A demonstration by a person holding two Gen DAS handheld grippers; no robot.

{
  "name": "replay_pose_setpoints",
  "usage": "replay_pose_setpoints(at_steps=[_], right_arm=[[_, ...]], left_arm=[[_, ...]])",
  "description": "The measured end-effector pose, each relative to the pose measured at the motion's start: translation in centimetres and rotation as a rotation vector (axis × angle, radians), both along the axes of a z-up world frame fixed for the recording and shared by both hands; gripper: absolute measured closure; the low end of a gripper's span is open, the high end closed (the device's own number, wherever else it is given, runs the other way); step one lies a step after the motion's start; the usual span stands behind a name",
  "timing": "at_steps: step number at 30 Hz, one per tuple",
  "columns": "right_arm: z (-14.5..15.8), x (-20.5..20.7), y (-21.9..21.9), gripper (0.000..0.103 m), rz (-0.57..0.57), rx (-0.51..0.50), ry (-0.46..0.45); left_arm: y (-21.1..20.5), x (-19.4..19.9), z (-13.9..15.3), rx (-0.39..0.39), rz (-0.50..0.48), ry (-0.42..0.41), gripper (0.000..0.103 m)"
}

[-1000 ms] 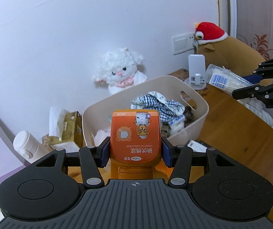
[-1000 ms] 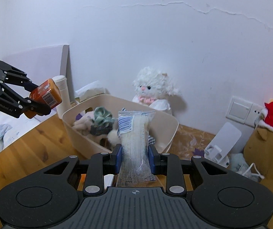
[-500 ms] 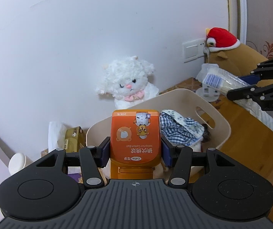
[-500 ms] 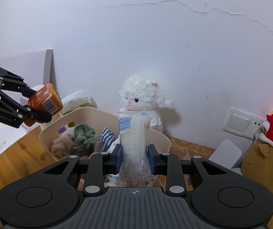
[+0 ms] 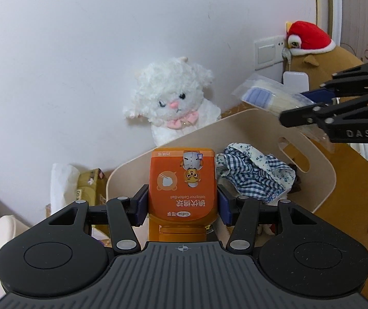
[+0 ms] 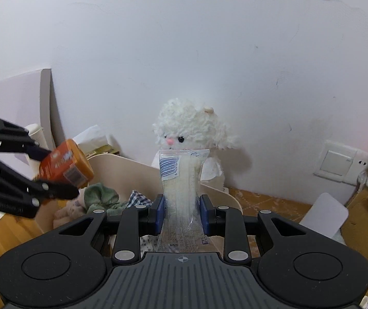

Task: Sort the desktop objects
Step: 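Carry the orange bottle and wrapped packet over the basket and open both grippers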

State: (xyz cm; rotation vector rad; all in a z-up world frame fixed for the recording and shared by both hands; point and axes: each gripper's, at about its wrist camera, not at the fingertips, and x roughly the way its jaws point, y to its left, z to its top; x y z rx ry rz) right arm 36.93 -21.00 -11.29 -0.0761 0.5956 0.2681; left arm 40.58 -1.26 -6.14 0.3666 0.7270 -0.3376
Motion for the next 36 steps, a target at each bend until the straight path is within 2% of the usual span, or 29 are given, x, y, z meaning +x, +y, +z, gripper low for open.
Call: replay_pose_setpoints(at_steps=[11,22,32,36], right_arm=[[-2.0,3.0,1.6,0.076,0.001,-0.003,0.093],[-4.3,5.1,2.9,0.076,-0.006,-0.025,0.209],[-6.3,5.9,3.6,0.075,-0.029,-0.024,0.295],[-6.3,6.0,3.4,0.058,-0.040,-0.019,0.307]], left_arm=[[-0.1,2.6,-2.9,0.004,0.020,0.110,0.049],[-0.7,4.1,-5.4,0.006,0.017,0.186,0.049],[-0.6,4.2,-6.4,0.003,0.023,0.221,0.049],[-0.5,4.4,-6.4,-0.006,0.029,0.233,0.047]])
